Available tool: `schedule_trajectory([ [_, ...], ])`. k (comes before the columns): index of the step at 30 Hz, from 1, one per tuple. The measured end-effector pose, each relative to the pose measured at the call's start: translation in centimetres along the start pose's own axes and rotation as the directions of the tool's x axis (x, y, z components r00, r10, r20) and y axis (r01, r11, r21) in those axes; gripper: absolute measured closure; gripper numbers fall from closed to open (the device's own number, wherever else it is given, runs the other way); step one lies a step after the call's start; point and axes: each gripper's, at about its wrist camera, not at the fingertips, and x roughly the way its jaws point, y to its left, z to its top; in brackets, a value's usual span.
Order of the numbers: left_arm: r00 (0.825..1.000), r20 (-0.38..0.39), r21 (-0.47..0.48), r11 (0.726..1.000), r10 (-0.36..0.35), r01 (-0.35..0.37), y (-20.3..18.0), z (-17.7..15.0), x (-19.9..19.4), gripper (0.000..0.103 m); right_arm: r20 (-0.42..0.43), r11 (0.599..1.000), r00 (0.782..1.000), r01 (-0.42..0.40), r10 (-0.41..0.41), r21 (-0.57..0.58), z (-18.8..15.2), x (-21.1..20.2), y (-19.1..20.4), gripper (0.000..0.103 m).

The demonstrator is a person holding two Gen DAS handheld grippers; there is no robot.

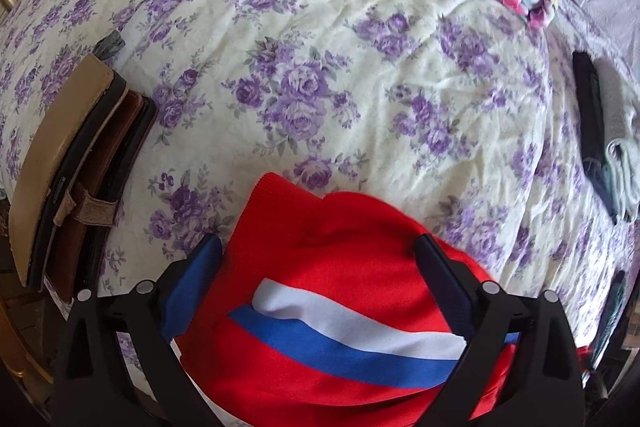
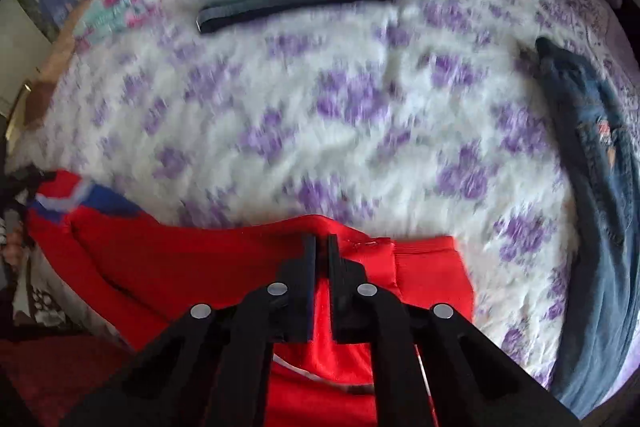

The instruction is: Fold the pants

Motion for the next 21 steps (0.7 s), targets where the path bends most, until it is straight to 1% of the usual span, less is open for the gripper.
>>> schedule_trajectory([
  [2, 1.000, 0.005, -0.016, 0.999, -0.030, 0.030, 0.3, 0.5, -0.3, 0.009, 0.115, 0.997, 0.993, -0.010, 0.018, -0.071, 1.1, -3.1, 1.6, 0.097],
  [3, 0.999, -0.001, -0.017, 0.999, -0.032, 0.032, 0.3, 0.7, -0.2, 0.009, 0.164, 0.994, 0.986, -0.016, 0.034, -0.107, 0.7, -4.4, 2.1, 0.097],
  [4, 1.000, -0.008, -0.009, 1.000, -0.030, 0.030, 0.2, 0.8, -0.1, 0.009, 0.198, 0.989, 0.979, -0.016, 0.045, -0.146, -0.4, -5.3, 2.4, 0.097],
  [5, 1.000, -0.010, 0.005, 1.000, -0.026, 0.026, 0.1, 0.8, -0.1, 0.009, 0.187, 0.984, 0.982, 0.011, 0.022, -0.175, -2.1, -5.0, 2.2, 0.096],
  [6, 1.000, -0.010, 0.017, 1.000, -0.022, 0.023, 0.0, 0.7, 0.0, 0.009, 0.137, 0.981, 0.990, 0.047, -0.021, -0.189, -3.7, -4.0, 1.6, 0.094],
  [7, 1.000, -0.012, 0.029, 0.999, -0.018, 0.019, 0.0, 0.7, 0.1, 0.009, 0.028, 0.980, 0.996, 0.085, -0.082, -0.181, -6.4, -2.2, 0.1, 0.089],
  [8, 1.000, -0.012, 0.037, 0.999, -0.015, 0.016, -0.1, 0.5, 0.1, 0.009, -0.089, 0.984, 0.988, 0.115, -0.127, -0.133, -8.6, -0.5, -1.7, 0.089],
  [9, 1.000, -0.010, 0.045, 0.999, -0.011, 0.011, -0.1, 0.4, 0.2, 0.009, -0.167, 0.992, 0.978, 0.115, -0.121, -0.050, -10.7, 0.0, -3.5, 0.089],
  [10, 1.000, -0.009, 0.048, 0.999, -0.009, 0.009, -0.1, 0.2, 0.3, 0.009, -0.189, 0.994, 0.979, 0.088, -0.074, 0.065, -12.4, -0.5, -5.0, 0.090],
  [11, 1.000, -0.009, 0.049, 0.999, -0.007, 0.007, -0.4, -0.2, 0.0, 0.009, -0.169, 0.983, 0.985, 0.055, -0.026, 0.173, -13.1, -1.4, -6.3, 0.091],
  [12, 1.000, -0.010, 0.050, 0.999, -0.006, 0.007, -0.4, -0.3, 0.0, 0.009, -0.134, 0.966, 0.991, 0.036, -0.001, 0.257, -13.0, -2.6, -7.3, 0.089],
  [13, 1.000, -0.011, 0.052, 0.999, -0.001, 0.002, -0.5, -0.2, 0.1, 0.009, -0.109, 0.955, 0.994, 0.030, 0.003, 0.294, -12.6, -3.1, -7.8, 0.089],
  [14, 1.000, -0.014, 0.053, 0.999, 0.003, -0.002, -0.4, -0.1, 0.1, 0.008, -0.072, 0.936, 0.997, 0.012, 0.014, 0.352, -11.3, -3.8, -8.7, 0.087],
  [15, 1.000, -0.018, 0.054, 0.999, 0.006, -0.005, -0.4, 0.0, 0.3, 0.008, -0.054, 0.918, 0.998, -0.007, 0.031, 0.396, -10.6, -4.2, -9.0, 0.082],
  [16, 1.000, -0.025, 0.055, 0.998, 0.009, -0.008, -0.5, 0.1, 0.4, 0.008, -0.032, 0.878, 0.997, -0.044, 0.068, 0.477, -9.3, -4.3, -9.9, 0.049],
  [17, 1.000, -0.028, 0.059, 0.998, 0.012, -0.011, -0.5, 0.2, 0.5, 0.008, -0.016, 0.847, 0.997, -0.052, 0.071, 0.530, -8.8, -4.4, -10.4, 0.020],
  [18, 1.000, -0.028, 0.062, 0.998, 0.013, -0.012, -0.6, 0.3, 0.5, 0.008, -0.008, 0.824, 0.999, -0.033, 0.046, 0.565, -8.2, -4.5, -10.8, 0.018],
  [20, 1.000, -0.025, 0.063, 0.998, 0.006, -0.005, -0.6, 0.2, 0.3, 0.008, -0.047, 0.810, 0.999, 0.026, 0.001, 0.585, -7.0, -3.8, -11.9, 0.018],
  [21, 1.000, -0.025, 0.058, 0.998, 0.000, 0.001, -0.9, 0.2, 0.4, 0.008, -0.043, 0.782, 0.999, 0.025, 0.002, 0.622, -6.8, -3.6, -13.0, 0.018],
])
